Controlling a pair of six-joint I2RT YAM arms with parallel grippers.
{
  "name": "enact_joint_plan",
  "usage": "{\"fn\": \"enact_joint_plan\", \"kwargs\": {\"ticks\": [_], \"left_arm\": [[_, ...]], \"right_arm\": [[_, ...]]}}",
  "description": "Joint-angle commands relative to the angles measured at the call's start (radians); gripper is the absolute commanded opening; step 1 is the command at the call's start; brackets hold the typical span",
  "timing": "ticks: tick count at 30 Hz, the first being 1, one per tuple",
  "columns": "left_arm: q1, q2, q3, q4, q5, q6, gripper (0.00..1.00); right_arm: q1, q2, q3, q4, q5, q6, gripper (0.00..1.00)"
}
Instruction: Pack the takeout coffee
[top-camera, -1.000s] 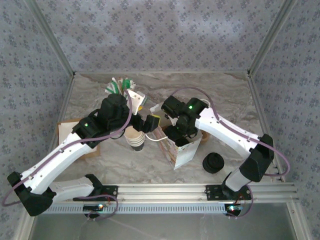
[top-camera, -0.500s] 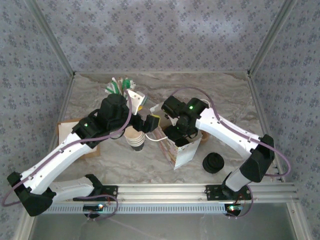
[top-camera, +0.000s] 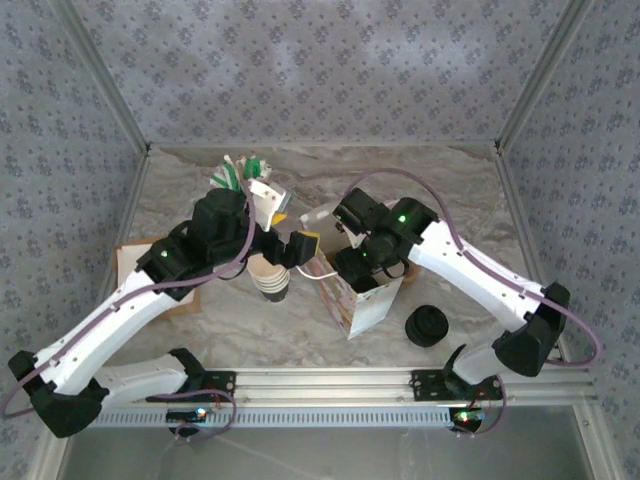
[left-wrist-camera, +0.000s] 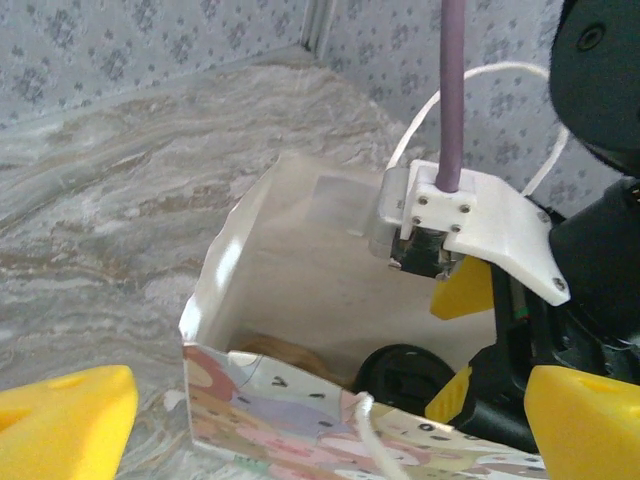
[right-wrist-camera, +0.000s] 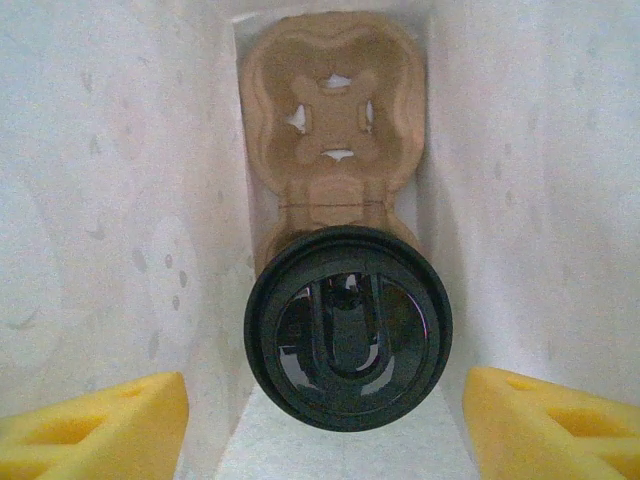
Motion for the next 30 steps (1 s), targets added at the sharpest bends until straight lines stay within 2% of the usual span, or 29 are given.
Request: {"fn": "enact_joint_plan", "kwargs": {"ticks": [1,15,30], "left_arm": [[-0.005,-0.03,0.018,0.039,0.03,-0.011,1.0],[-0.005,-0.026,0.029,0.037,0.026,-0.012,0.99],[-0.006,-0.003,0.053,0.028,0.013,-0.006,0.99]], "right_arm": [[0.009,-0.03,-0.006,0.0,0.019,0.018,0.74],[0.012,-0.111,-0.03,0.039,0.029,0.034,0.74],[-0.014,-0.274,-0.1,0.187,-0.009,0.032,0.74]]}}
